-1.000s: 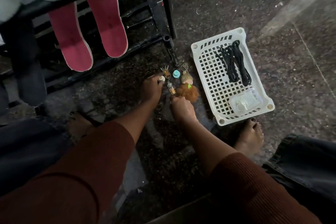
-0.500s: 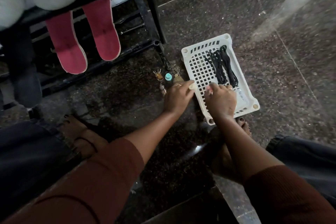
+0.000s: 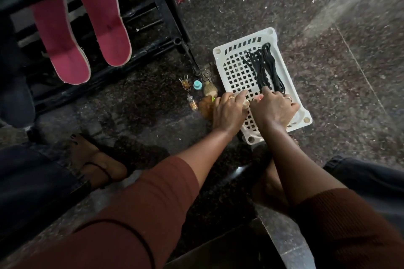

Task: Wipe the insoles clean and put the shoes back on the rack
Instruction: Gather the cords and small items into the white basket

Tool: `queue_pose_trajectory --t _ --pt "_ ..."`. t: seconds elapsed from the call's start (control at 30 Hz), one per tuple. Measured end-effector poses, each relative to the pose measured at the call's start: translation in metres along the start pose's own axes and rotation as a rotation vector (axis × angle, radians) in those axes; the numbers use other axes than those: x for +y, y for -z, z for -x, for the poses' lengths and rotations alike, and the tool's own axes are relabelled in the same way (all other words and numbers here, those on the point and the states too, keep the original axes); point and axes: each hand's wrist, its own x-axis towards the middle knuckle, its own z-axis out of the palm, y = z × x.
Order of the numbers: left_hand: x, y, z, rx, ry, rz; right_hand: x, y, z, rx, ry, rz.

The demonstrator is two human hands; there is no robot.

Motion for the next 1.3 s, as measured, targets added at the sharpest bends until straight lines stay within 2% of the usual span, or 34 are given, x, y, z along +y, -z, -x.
queue_pose_trajectory --t 0.1,0.17,0.23,0.3,0.4,0.67,0.93,1.1,1.3 --pt "-0.011 0.01 0.011 0.063 0.012 0.049 -0.019 0.005 0.008 0.094 0.05 -0.044" --pt "-0.027 0.018 0.023 0.124 0.032 0.086 -0.04 0.005 0.014 0.128 0.272 -0.096" --pt "-0.046 0.029 0.032 0.148 0.098 0.08 -0.068 0.0 0.017 0.074 0.493 -0.133" --pt "-0.065 0.037 0.037 0.154 0.208 0.079 -0.097 -0.008 0.017 -0.038 0.558 -0.17" --pt "-0.087 0.046 0.043 0.153 0.313 0.08 -0.128 -0.024 0.011 -0.142 0.528 -0.117" --pt "-0.114 0.05 0.04 0.156 0.382 0.162 -0.153 -0.039 -0.008 -0.176 0.511 0.045" --pt "-0.1 0.054 0.046 0.184 0.386 0.253 -0.12 -0.019 0.024 -0.072 0.479 -0.154" --pt "-0.079 0.055 0.06 0.206 0.367 0.295 -0.071 -0.003 0.063 -0.021 0.297 -0.316" --pt "-0.068 0.044 0.08 0.181 0.426 0.29 -0.024 -0.004 0.084 0.002 -0.091 -0.344"
